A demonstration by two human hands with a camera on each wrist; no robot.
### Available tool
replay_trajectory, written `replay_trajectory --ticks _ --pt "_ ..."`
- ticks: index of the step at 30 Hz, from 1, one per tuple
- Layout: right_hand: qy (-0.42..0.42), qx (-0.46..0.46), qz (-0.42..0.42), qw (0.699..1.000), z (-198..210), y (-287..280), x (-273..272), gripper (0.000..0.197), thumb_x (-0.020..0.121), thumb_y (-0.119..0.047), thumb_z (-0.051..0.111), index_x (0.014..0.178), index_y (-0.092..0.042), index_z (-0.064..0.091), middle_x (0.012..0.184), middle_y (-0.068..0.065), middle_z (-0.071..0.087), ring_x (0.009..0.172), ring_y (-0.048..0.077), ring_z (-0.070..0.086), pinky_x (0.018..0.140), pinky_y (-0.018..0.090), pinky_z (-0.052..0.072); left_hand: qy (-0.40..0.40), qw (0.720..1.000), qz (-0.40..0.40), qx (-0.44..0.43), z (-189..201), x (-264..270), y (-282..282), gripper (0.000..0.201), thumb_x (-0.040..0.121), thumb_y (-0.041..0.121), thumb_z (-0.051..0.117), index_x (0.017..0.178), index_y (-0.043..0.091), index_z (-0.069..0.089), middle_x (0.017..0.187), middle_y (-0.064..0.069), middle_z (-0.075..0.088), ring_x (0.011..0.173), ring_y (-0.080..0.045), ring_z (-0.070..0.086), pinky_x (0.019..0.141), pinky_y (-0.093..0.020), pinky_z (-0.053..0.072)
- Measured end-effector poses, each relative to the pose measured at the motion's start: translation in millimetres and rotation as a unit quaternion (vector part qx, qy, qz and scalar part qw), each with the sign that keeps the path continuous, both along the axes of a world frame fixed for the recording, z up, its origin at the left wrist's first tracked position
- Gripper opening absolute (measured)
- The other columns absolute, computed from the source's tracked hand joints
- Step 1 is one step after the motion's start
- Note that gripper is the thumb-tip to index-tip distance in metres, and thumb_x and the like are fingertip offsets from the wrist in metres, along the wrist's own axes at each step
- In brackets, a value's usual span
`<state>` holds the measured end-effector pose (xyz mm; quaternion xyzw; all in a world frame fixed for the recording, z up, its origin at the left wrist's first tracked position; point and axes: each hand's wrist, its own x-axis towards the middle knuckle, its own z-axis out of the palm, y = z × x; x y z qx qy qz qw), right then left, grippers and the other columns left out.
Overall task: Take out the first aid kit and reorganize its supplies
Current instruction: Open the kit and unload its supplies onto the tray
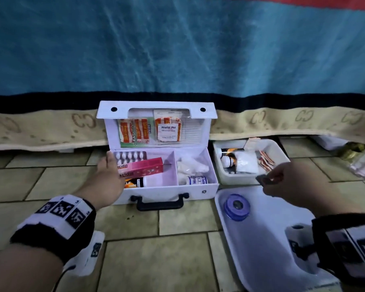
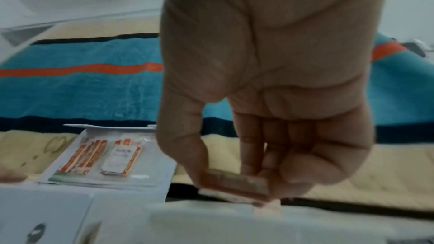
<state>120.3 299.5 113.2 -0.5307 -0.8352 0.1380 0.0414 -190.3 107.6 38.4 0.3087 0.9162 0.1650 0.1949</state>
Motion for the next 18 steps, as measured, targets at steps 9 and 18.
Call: replay_trajectory --ticks 9,18 --pt "-0.085 -0.043 -0.004 0.995 -37.2 3.0 -3.4 0.044 0.079 -0.033 0.068 0.049 -0.008 0.048 0.046 0.003 0.041 0.045 0.014 0.038 0.038 0.018 0.023 0.004 1.000 -0.001 -0.003 1.5 1.4 -1.0 0.073 0.097 0.021 0.037 0.148 0.010 -0.014 0.156 -0.007 -0.004 0.119 -0.035 0.046 0.091 -0.036 0.044" --pt "0.039 -0.042 0.293 0.955 23.8 -62.5 -115.2 0.026 0.094 -0.023 0.047 0.114 -0.021 0.064 0.113 0.002 0.065 0.101 0.019 0.060 0.080 0.026 0.044 -0.019 1.000 0.008 0.010 3.4 1.8 -0.3 0.074 0.096 0.018 0.037 0.148 0.011 -0.015 0.156 -0.004 -0.006 0.123 -0.032 0.042 0.091 -0.037 0.048"
